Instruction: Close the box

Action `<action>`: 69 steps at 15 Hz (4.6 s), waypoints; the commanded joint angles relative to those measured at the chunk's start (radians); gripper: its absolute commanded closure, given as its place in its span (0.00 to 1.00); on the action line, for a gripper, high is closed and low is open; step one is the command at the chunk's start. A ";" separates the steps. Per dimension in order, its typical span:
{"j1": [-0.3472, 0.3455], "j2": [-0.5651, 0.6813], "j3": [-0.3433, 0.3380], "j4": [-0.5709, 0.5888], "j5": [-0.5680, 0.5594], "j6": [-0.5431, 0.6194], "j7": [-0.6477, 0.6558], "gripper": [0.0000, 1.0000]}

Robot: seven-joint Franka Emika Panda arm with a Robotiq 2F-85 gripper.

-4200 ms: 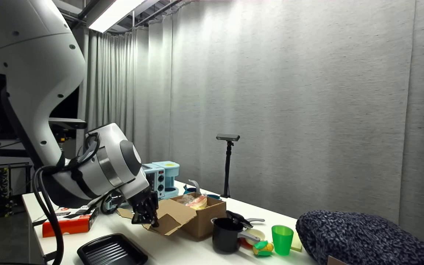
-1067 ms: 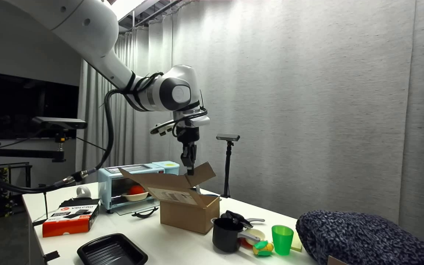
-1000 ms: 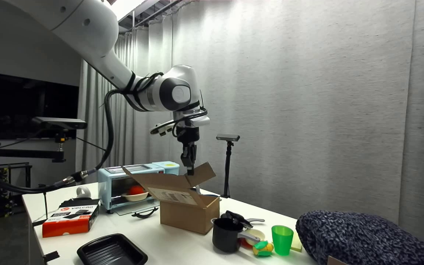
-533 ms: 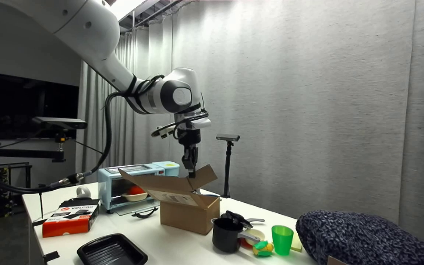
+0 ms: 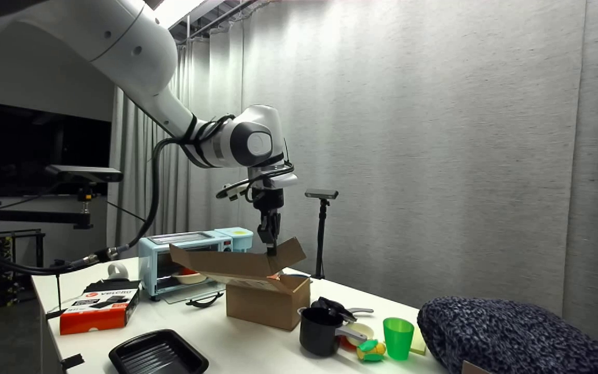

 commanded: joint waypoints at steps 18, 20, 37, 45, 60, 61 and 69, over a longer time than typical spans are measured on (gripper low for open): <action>0.165 0.186 -0.182 0.186 -0.234 0.320 0.404 0.99; 0.170 0.206 -0.191 0.205 -0.246 0.311 0.421 0.99; 0.160 0.199 -0.132 0.231 -0.146 0.312 0.294 0.99; 0.179 0.214 -0.140 0.246 -0.105 0.307 0.265 0.99; 0.201 0.226 -0.143 0.263 -0.107 0.167 0.173 0.99; 0.200 0.215 -0.141 0.266 -0.107 0.134 0.156 0.99; 0.148 0.106 -0.087 0.229 0.012 -0.186 -0.127 0.35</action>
